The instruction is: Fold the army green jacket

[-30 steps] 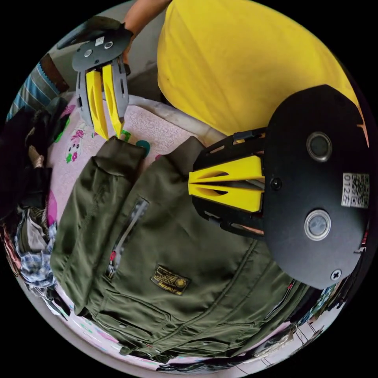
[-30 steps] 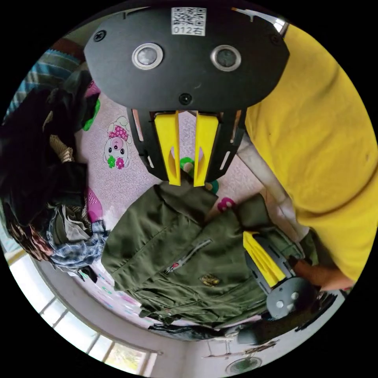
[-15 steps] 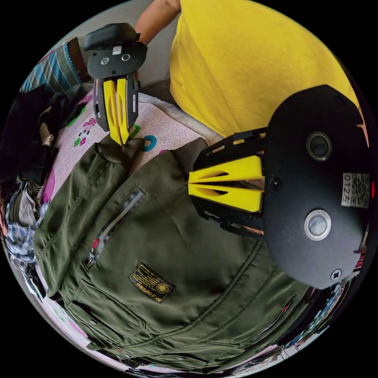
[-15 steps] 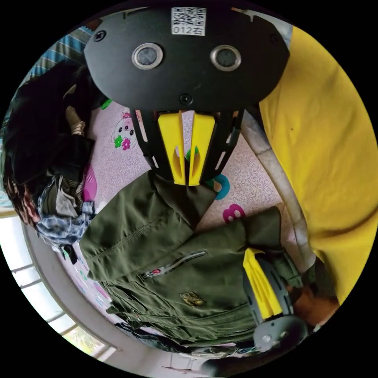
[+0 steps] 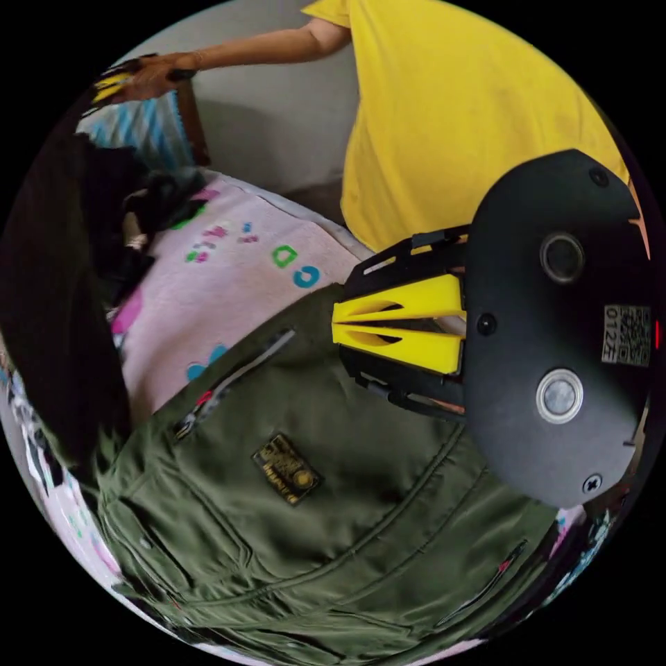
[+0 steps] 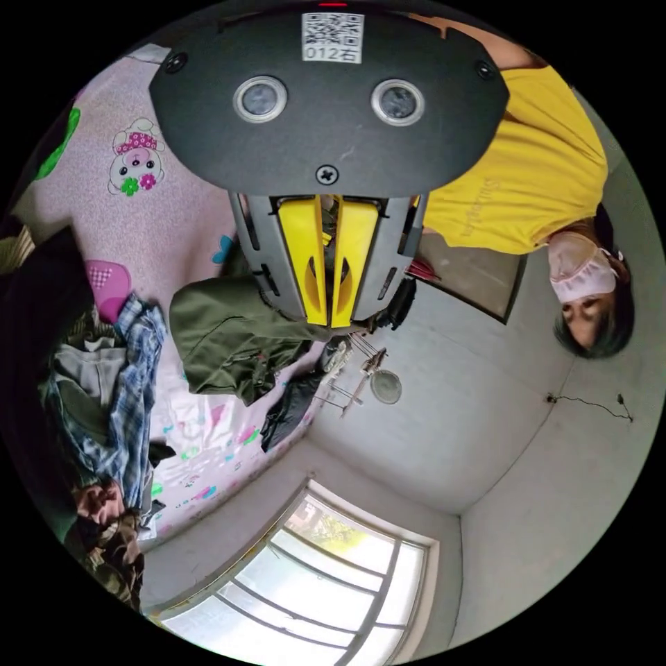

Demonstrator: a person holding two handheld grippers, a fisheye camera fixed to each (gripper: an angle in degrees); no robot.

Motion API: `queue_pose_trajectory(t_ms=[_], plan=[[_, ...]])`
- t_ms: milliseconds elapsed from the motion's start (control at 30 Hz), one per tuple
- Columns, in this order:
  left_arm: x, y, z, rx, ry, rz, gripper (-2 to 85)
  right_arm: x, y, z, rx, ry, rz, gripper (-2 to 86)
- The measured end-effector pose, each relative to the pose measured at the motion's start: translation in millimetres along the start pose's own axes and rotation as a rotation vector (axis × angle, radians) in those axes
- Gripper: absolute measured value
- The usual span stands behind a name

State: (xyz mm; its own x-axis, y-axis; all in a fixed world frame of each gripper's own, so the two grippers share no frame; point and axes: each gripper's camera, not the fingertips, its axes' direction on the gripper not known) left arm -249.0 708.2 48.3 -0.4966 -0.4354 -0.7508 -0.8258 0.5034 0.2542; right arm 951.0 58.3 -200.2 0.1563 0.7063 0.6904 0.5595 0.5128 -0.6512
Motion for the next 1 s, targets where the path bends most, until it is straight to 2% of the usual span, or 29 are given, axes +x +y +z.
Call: queue_pose_trajectory(t_ms=[133, 267, 433, 567, 667, 833, 900, 933, 967, 1000], plan=[[-44.6, -10.7, -128.6, 0.290, 0.279, -0.134, 1.4, -12.5, -20.0, 14.6, -0.027, -0.134, 0.023, 0.6], [-81.3, -0.7, -230.7, 0.607, 0.585, -0.158, 3.8, -13.4, -18.8, 59.6, -0.094, -0.182, 0.088, 0.6], [-135.8, 36.1, -262.0, 0.780, 0.862, -0.274, 6.9, -1.3, 3.7, 145.2, -0.222, -0.160, 0.232, 0.6], [-167.7, 71.0, -265.1, 0.845, 0.948, -0.414, 8.9, 0.3, 15.3, 187.7, -0.251, -0.174, 0.313, 0.7], [-183.0, 88.4, -262.5, 0.887, 1.030, -0.494, 9.2, -10.4, 15.8, 213.2, -0.297, -0.088, 0.299, 0.8], [-179.7, 62.3, -256.2, 0.712, 0.938, -0.580, 5.0, -35.9, 14.9, 275.1, -0.590, 0.125, 0.172, 0.8], [-176.7, 46.2, -255.1, 0.542, 0.799, -0.675, 3.0, -49.5, 10.5, 289.8, -0.671, 0.149, 0.107, 0.6], [-171.8, 34.9, -260.5, 0.410, 0.652, -0.695, 2.2, -60.6, 4.5, 294.7, -0.700, 0.199, 0.047, 0.5], [-162.4, 25.8, -274.5, 0.348, 0.523, -0.666, 1.6, -65.7, 0.5, 295.8, -0.709, 0.227, 0.018, 0.4], [-157.1, 22.8, -284.2, 0.343, 0.474, -0.655, 1.5, -74.1, -9.9, 295.7, -0.707, 0.277, -0.030, 0.2]])
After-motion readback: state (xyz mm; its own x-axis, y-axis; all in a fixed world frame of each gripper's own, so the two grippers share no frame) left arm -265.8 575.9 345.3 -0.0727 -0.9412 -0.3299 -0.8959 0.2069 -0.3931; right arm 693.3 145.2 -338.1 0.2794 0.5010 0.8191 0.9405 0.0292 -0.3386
